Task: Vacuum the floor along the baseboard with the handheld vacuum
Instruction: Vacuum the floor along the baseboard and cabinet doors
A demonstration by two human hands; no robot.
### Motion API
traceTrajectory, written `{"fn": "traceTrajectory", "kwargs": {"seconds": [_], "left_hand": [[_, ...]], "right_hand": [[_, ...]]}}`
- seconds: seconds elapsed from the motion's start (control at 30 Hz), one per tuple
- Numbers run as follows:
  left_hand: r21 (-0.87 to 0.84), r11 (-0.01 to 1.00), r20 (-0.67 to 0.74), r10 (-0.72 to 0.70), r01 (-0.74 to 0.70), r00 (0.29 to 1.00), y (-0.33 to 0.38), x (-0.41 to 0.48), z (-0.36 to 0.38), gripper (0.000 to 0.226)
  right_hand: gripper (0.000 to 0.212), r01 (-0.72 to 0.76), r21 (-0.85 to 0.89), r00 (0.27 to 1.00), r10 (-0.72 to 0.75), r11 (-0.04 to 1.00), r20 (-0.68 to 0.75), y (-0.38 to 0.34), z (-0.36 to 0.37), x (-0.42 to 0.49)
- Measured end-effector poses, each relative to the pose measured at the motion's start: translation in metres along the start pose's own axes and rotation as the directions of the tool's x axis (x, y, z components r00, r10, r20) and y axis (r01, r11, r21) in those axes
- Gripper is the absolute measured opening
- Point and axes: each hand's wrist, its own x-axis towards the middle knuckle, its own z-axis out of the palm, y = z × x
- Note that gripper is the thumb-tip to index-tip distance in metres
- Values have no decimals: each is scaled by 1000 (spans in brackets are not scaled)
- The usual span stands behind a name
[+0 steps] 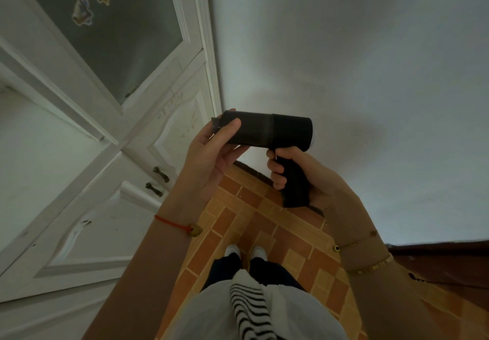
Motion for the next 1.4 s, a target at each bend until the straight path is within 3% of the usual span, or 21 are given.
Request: {"fn": "traceTrajectory", "kwargs": {"seconds": [0.27,0.4,0.53,0.63,0.73,0.83,1.07,1.4], "left_hand": [[1,999,-56,-47,47,997,-18,23,-5,47],[-56,989,-186,-143,135,972,-35,48,-23,61],[-119,967,-366,-253,224,896,-72,88,-63,44],[-47,957,-433,-276,285,858,-116,121,-107,40],[111,926,-473,-270,360,839,-179,157,-158,34],[275,858,-546,-233,435,805,-261,193,-216,31],[667,548,-553,-92,506,828,-456,254,-346,29],[907,199,-378,-5,371,926,-660,319,-507,40]], "right_hand": [[18,-51,7,999,51,999,-14,-4,-20,20],[24,-101,-57,984,91,993,-154,2,-34,53],[43,-130,-206,940,54,970,-337,22,-58,106],[55,-176,-332,901,16,927,-433,52,-84,159],[39,-168,-436,880,-65,884,-471,99,-118,215],[24,-139,-488,881,-117,862,-457,163,-158,275],[31,-167,-594,921,-91,787,-380,323,-259,401],[33,-148,-731,964,-67,667,-257,510,-393,573]]}}
